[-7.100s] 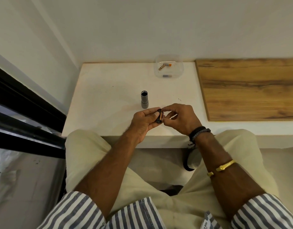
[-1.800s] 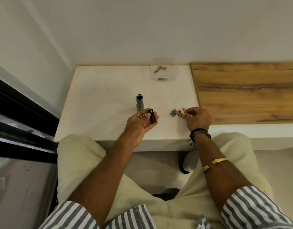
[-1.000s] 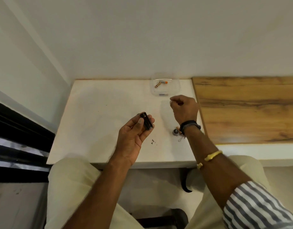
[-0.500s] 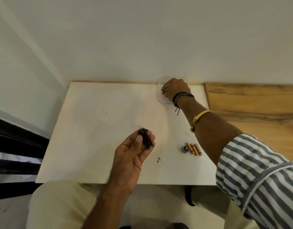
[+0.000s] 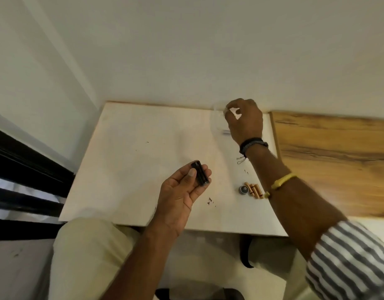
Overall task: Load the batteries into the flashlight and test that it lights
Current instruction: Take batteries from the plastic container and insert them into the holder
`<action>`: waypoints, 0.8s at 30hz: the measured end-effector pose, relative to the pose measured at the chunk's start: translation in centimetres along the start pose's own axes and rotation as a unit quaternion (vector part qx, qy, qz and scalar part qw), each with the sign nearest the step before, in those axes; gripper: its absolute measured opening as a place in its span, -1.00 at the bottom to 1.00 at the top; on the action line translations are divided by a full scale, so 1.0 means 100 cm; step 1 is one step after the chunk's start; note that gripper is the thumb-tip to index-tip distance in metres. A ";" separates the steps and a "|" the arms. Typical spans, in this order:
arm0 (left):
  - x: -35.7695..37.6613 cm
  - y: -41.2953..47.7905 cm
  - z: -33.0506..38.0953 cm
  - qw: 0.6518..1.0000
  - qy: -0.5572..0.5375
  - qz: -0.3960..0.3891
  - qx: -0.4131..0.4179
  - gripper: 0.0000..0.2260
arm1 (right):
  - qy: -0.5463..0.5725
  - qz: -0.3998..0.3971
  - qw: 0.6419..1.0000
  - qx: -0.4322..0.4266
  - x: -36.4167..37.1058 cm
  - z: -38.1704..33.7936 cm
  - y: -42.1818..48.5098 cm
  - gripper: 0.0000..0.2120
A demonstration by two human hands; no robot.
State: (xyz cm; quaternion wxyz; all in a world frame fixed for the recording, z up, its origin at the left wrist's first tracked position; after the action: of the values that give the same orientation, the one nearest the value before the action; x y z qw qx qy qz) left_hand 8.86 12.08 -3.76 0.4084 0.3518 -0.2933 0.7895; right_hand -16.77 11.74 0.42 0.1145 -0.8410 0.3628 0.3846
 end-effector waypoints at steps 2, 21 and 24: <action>0.003 -0.001 -0.001 1.000 0.011 -0.010 -0.004 -0.70 | 0.086 0.025 0.996 -0.009 -0.010 -0.008 -0.036 -0.89; 0.007 -0.022 -0.017 0.983 0.181 -0.016 -0.022 -0.77 | 0.186 -0.206 0.960 -0.025 -0.024 -0.024 -0.215 -0.74; 0.008 -0.024 -0.017 0.980 0.196 -0.016 -0.017 -0.78 | 0.151 -0.201 0.967 -0.048 -0.027 -0.029 -0.216 -0.75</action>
State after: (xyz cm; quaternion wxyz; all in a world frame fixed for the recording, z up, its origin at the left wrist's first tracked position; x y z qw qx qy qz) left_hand 10.09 14.89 -3.70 0.4766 0.1882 -0.2148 0.8315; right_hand -1.23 27.10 2.47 0.0928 -0.9494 0.1804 0.2396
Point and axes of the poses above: each hand's wrist, its own y-axis towards the middle knuckle, its own x-axis out of the palm, z = x × y, the point moved 5 cm from there along y, towards the middle knuckle, and after that the axes turned 15 degrees about -z, right-handed, at the moved point
